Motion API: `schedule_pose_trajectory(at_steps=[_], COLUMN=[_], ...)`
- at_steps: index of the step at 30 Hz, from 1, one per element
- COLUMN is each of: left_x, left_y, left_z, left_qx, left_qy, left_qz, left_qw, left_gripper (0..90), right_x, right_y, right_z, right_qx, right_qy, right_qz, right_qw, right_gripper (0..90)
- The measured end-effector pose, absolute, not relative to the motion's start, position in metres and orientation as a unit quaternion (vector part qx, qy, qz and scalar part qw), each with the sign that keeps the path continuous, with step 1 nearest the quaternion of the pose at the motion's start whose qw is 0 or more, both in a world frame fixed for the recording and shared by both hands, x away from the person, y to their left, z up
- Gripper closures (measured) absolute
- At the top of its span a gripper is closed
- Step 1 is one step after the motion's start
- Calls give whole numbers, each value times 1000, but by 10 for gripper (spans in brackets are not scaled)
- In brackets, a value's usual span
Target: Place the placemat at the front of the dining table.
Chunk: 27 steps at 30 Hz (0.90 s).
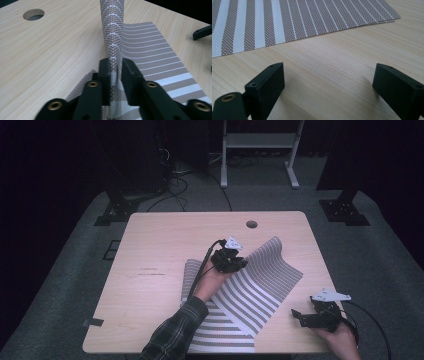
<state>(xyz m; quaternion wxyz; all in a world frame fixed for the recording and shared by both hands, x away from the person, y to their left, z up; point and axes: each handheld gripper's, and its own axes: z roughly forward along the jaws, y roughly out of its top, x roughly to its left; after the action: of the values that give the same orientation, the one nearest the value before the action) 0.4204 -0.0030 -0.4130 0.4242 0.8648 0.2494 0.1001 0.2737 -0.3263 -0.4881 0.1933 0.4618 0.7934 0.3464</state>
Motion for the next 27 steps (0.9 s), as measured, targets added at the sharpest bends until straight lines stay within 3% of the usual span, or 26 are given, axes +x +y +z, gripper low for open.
schedule_pose_trajectory(at_steps=[15, 27], left_x=[414, 397], left_y=[16, 53], left_z=[-404, -402], left_qx=[862, 863], left_qy=[245, 241], left_qz=[116, 108], left_qw=[428, 431], left_gripper=[383, 208], right_x=[274, 274], right_y=[-326, -326], right_z=[-488, -488], right_qx=[461, 462], right_qy=[794, 794], right_qz=[346, 346], right_qw=[193, 193], right_gripper=[92, 92])
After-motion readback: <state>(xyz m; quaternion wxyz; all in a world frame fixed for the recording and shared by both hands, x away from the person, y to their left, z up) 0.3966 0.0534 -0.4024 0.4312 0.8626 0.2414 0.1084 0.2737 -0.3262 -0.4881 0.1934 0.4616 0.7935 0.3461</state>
